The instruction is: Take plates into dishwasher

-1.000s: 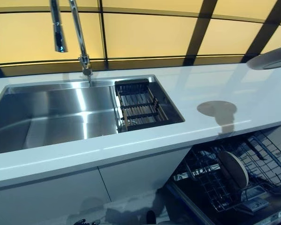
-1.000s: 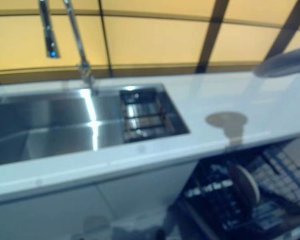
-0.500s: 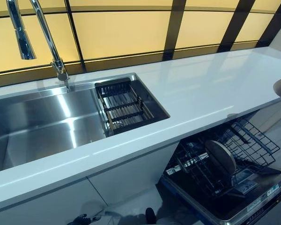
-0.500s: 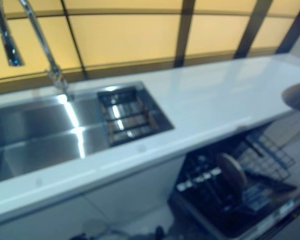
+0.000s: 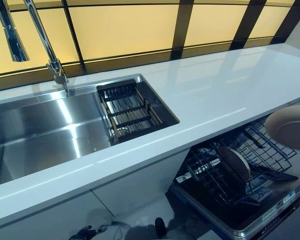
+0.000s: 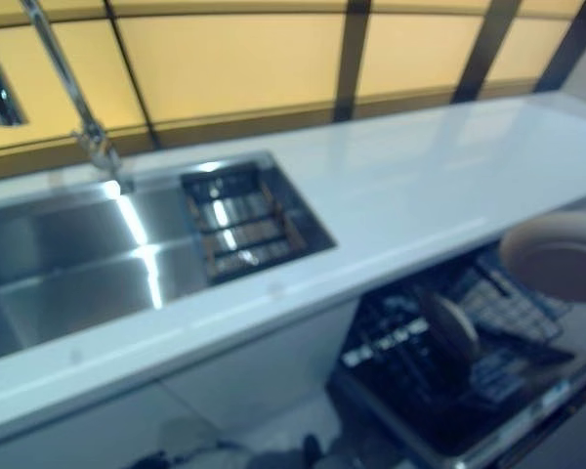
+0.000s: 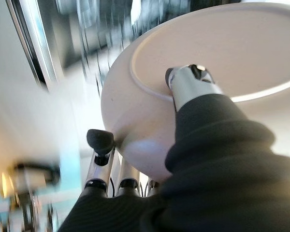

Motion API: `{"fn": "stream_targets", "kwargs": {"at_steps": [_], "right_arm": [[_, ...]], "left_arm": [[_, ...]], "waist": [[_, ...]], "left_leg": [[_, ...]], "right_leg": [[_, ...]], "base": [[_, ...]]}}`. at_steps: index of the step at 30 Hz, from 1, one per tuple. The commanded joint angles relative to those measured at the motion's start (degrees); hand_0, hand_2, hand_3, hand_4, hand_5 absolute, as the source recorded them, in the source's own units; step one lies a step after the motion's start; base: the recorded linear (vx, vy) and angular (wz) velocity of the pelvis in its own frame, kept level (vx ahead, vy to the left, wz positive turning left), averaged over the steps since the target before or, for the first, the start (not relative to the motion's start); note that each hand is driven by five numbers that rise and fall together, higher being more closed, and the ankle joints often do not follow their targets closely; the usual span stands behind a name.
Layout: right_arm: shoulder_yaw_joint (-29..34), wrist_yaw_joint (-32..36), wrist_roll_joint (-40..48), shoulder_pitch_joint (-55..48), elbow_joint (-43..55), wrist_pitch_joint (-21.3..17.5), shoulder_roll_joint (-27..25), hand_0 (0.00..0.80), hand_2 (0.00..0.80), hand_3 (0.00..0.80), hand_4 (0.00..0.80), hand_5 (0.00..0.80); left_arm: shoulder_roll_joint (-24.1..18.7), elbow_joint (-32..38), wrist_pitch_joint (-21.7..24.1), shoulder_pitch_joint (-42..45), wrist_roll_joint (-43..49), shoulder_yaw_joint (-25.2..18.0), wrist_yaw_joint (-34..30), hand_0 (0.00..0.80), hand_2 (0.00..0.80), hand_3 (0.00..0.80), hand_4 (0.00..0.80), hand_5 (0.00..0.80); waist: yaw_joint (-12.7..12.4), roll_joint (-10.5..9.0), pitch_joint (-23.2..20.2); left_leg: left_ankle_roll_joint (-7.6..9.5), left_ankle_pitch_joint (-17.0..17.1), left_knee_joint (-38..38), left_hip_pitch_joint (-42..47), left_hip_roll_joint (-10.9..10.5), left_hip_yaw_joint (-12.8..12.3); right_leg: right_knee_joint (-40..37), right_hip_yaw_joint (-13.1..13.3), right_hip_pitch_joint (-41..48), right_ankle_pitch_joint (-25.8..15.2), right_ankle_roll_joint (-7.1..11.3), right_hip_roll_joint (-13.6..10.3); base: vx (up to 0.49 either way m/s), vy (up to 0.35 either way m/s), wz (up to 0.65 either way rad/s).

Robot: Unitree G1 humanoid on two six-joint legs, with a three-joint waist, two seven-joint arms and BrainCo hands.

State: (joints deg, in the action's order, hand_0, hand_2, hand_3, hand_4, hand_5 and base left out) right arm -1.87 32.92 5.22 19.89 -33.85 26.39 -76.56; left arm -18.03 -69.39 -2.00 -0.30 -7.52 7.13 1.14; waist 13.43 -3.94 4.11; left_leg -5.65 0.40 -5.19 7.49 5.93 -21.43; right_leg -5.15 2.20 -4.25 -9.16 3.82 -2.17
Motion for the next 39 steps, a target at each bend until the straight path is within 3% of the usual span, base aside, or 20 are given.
{"fn": "stream_targets", "kwargs": {"at_steps": [1,11,20,27,33,39], "right_arm": [[3.82,4.0,3.52,1.54,2.31,3.7,3.92,0.8,0.8,0.8,0.8,0.8],[4.38,7.22,1.97,-2.73,8.23,5.23,9.61,0.8,0.8,0.8,0.8,0.8],[3.41,5.13,-1.53,-4.54,12.54,7.85,14.13,0.8,0.8,0.8,0.8,0.8],[2.39,-0.66,-0.01,-4.16,12.29,10.55,17.7,0.8,0.8,0.8,0.8,0.8],[0.99,-7.92,5.11,-3.67,9.83,14.68,24.02,0.8,0.8,0.8,0.8,0.8],[-0.26,-11.31,6.88,-3.02,6.45,15.45,27.71,0.8,0.8,0.8,0.8,0.8]], "left_arm": [[-3.11,-2.83,0.95,-1.97,1.75,-2.13,-0.18,0.0,0.0,0.0,0.0,0.0],[-2.61,-3.58,1.46,-1.5,2.27,-3.18,0.02,0.0,0.0,0.0,0.0,0.0],[-1.99,-3.61,1.87,-1.64,1.6,-3.54,0.56,0.0,0.0,0.0,0.0,0.0],[-1.47,-3.6,2.16,-1.7,1.13,-3.25,0.73,0.0,0.0,0.0,0.0,0.0],[-1.24,-3.7,1.95,-2.01,0.92,-2.34,0.36,0.0,0.0,0.0,0.0,0.0],[-1.0,-2.98,1.62,-2.28,0.42,-1.25,0.31,0.0,0.0,0.0,0.0,0.0]], "waist": [[0.06,-3.2,0.97],[0.32,-3.08,0.94],[0.29,-2.87,1.39],[-0.3,-2.49,1.79],[-0.96,-1.81,1.99],[-1.52,-1.1,2.25]], "left_leg": [[2.12,-2.45,0.19,3.12,-0.87,1.4],[1.91,-2.32,0.19,3.33,-0.82,1.13],[1.94,-2.18,0.19,3.26,-0.77,1.24],[1.91,-2.03,0.19,3.08,-0.82,1.72],[1.96,-2.07,0.19,3.0,-0.92,2.24],[2.0,-2.13,0.19,2.95,-1.05,2.82]], "right_leg": [[0.15,-0.49,2.78,2.2,3.06,0.29],[0.15,-0.38,2.96,2.19,2.95,0.38],[0.15,-0.27,2.94,2.18,2.97,0.36],[0.15,-0.72,3.16,2.34,2.91,0.23],[0.15,-1.11,3.22,2.43,2.85,0.02],[0.15,-1.31,3.27,2.51,2.77,-0.15]], "base": [[-0.006,-0.006,-0.06],[-0.001,-0.001,-0.01],[0.0,0.0,0.0],[0.0,0.0,0.0],[0.0,0.0,0.0],[0.0,0.0,0.0]]}}
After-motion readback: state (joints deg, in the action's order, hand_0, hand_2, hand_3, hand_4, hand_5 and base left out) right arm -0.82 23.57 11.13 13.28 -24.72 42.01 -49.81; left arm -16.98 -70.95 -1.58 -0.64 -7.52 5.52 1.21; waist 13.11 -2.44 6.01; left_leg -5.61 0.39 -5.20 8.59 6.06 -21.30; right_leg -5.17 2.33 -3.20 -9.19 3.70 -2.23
